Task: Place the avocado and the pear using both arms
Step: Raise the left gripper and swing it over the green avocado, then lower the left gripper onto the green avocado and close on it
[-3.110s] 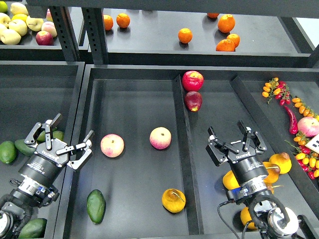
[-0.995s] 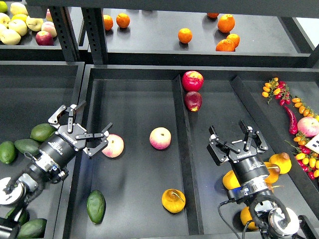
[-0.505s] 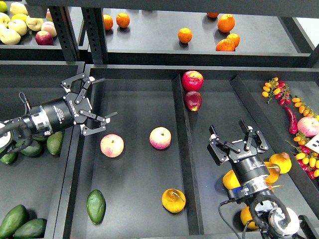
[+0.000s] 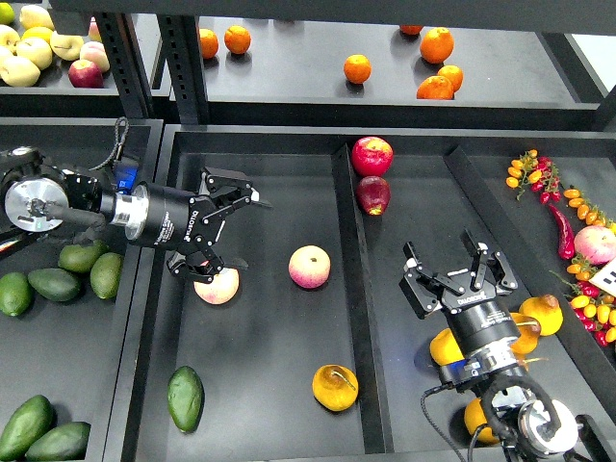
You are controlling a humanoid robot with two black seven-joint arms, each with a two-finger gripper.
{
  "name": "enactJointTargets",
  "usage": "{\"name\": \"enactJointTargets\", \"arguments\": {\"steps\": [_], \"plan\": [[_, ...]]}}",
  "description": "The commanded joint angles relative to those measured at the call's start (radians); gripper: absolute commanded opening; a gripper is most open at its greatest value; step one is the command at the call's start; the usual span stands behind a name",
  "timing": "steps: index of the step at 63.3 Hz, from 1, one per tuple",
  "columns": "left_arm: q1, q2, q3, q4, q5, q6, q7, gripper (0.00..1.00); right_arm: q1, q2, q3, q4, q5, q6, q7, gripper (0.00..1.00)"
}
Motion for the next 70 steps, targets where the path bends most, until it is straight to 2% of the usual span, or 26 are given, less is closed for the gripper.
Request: {"name": "enactJointTargets", "arguments": {"steps": [1,14,26,35,42,70], "plan": [[-0.049,-0.005,0.133,-0.011,0.005,-0.009,0.000,1.00,0.027,0.000,0.010,0.000,0.000,-0.009,-0.002,1.00],[-0.057,-0.054,0.302,-0.027,0.079,-0.009,0.000,1.00,0.113,0.000,0.054,-0.003,0.004,-0.091,-0.003,1.00],[-0.058,-0.096,0.387,-0.030,0.106,-0.003,0.000,1.00,0.183,0.000,0.080,-0.006,0.004,-0.141,-0.003,1.00],[-0.061,-0.119,0.428,-0.017,0.108,0.003,0.000,0.99,0.196,0.000,0.080,-0.009,0.004,-0.143,-0.003,1.00],[-0.060,-0.153,0.479,0.003,0.114,0.061,0.000,0.99,0.190,0.000,0.092,-0.009,0.004,-0.138,-0.003,1.00],[-0.050,-0.249,0.598,0.128,0.114,0.066,0.000,0.99,0.185,0.000,0.111,-0.009,0.006,-0.134,-0.002,1.00]]}}
